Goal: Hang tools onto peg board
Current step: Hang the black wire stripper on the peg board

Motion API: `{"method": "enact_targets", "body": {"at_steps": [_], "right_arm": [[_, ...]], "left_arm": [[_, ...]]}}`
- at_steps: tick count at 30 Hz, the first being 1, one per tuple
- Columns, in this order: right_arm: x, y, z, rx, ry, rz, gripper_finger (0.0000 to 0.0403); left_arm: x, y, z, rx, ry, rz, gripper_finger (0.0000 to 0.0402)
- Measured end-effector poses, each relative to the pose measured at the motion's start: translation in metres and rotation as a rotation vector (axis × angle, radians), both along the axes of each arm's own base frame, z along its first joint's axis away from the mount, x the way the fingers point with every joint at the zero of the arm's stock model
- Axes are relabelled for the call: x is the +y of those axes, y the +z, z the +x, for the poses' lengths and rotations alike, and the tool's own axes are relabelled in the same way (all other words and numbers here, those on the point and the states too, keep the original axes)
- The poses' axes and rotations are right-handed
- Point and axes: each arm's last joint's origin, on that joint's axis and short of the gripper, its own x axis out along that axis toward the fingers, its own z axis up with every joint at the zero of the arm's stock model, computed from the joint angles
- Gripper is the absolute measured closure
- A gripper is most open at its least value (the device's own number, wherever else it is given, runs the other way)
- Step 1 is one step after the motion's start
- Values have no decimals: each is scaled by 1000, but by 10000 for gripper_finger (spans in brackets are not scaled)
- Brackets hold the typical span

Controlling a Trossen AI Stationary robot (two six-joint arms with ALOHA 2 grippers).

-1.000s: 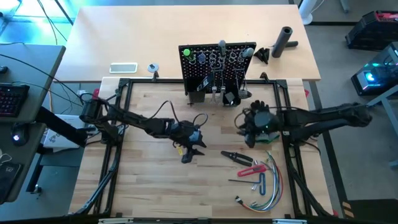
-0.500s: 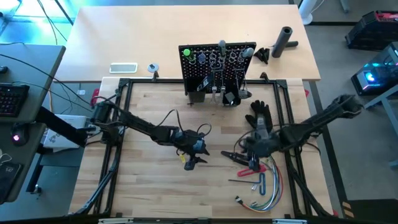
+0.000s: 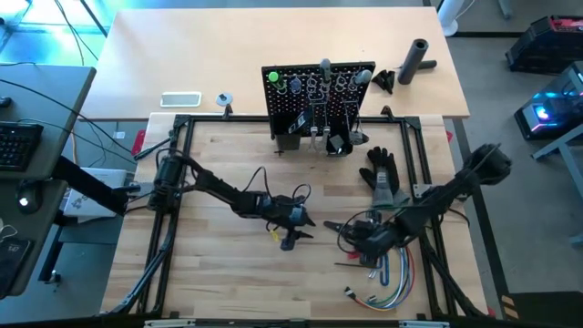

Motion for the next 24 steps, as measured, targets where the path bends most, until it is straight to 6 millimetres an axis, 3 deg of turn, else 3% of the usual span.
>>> {"method": "enact_targets", "body": {"at_steps": [7,24], "right_arm": [[0,-10,3,26,-15,-47,253],[-6,-14,-3,62,-14,-160,260]], "left_arm": [[2,-7,4,-39,47,19,225],[9,-3,7,-91,62,19,233]]}}
